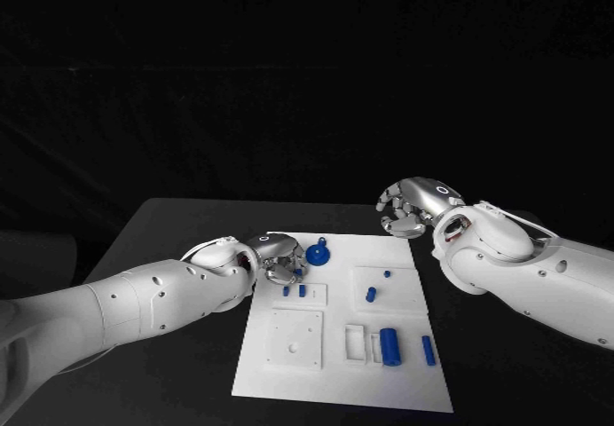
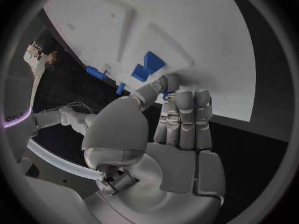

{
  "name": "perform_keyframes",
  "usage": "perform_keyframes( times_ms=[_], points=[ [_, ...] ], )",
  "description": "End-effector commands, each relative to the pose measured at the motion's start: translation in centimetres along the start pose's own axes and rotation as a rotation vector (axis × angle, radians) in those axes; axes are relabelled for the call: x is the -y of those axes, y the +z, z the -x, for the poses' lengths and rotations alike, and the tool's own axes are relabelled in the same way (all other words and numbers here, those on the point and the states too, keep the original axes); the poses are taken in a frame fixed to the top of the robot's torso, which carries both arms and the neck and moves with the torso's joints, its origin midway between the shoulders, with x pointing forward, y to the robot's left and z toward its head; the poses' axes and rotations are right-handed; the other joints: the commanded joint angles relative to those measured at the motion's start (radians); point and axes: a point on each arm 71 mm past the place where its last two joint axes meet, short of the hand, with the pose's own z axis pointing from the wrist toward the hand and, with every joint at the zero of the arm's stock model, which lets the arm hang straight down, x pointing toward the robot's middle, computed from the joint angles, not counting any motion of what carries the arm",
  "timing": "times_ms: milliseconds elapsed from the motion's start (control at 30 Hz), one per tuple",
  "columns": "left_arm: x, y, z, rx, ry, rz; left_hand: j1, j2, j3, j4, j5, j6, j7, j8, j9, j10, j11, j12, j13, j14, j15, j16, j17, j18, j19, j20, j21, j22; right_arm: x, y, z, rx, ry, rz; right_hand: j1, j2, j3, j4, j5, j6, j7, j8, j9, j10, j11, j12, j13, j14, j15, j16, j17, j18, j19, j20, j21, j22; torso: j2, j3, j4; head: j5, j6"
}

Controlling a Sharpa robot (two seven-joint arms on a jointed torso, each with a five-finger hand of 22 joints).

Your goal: Assemble the parts on the task board

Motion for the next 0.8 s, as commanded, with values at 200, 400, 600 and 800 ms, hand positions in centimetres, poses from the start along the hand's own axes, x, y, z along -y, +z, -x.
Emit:
perform_keyframes(
  times_ms=[200,400,600,800],
  points=[
    [-1.19,-0.48,-0.62,-0.022,-0.013,0.058,0.017,-0.038,0.000,0.000,0.001,-0.060,0.012,-0.030,-0.011,-0.033,0.016,-0.019,-0.001,-0.021,0.010,0.002,0.001,0.014,-0.024,-0.061,0.003,0.007,-0.08,0.00,-0.02,-0.010,-0.004,0.008,0.002,0.002,0.005,0.002,0.005,0.000,0.005,0.007,0.000,-0.005,-0.004,-0.003,-0.001,-0.005,-0.003,-0.005,0.001,0.024,0.001,-0.005,-0.005,0.009,0.000,-0.0008,0.0001,0.001,-0.001],
    [-1.33,-0.51,-0.53,-0.012,-0.014,0.063,0.025,-0.046,-0.001,0.000,0.002,-0.065,0.014,-0.031,-0.011,-0.041,0.020,-0.023,0.001,-0.029,0.014,0.005,0.002,0.014,-0.031,-0.057,0.002,0.010,-0.10,0.00,-0.02,-0.011,-0.004,0.009,0.001,0.002,0.005,0.002,0.006,0.000,0.005,0.007,0.000,-0.005,-0.004,-0.003,-0.001,-0.005,-0.003,-0.005,0.001,0.024,0.001,-0.005,-0.005,0.009,0.000,-0.0008,0.0001,0.002,-0.001],
    [-1.43,-0.53,-0.51,-0.010,-0.016,0.069,0.029,-0.049,-0.002,0.001,0.002,-0.082,0.013,-0.039,-0.014,-0.041,0.020,-0.022,0.005,-0.031,0.014,0.009,0.002,0.015,-0.033,-0.056,0.003,0.013,-0.10,-0.01,-0.02,-0.012,-0.005,0.009,0.001,0.002,0.005,0.002,0.006,0.000,0.005,0.007,0.000,-0.005,-0.004,-0.003,-0.001,-0.005,-0.003,-0.005,0.001,0.024,0.001,-0.005,-0.005,0.010,0.000,-0.0006,-0.0001,0.003,-0.001],
    [-1.68,-0.63,-0.49,-0.013,-0.016,0.078,0.031,-0.050,-0.001,0.001,0.002,-0.089,0.014,-0.041,-0.015,-0.041,0.020,-0.022,0.007,-0.031,0.014,0.010,0.002,0.016,-0.032,-0.056,0.004,0.014,-0.04,-0.02,-0.02,-0.013,-0.006,0.008,0.002,0.002,0.005,0.002,0.006,0.000,0.005,0.007,0.000,-0.005,-0.004,-0.003,-0.001,-0.005,-0.003,-0.006,0.001,0.024,0.000,-0.005,-0.005,0.010,0.000,-0.0003,-0.0005,0.003,-0.001]
  ],
)
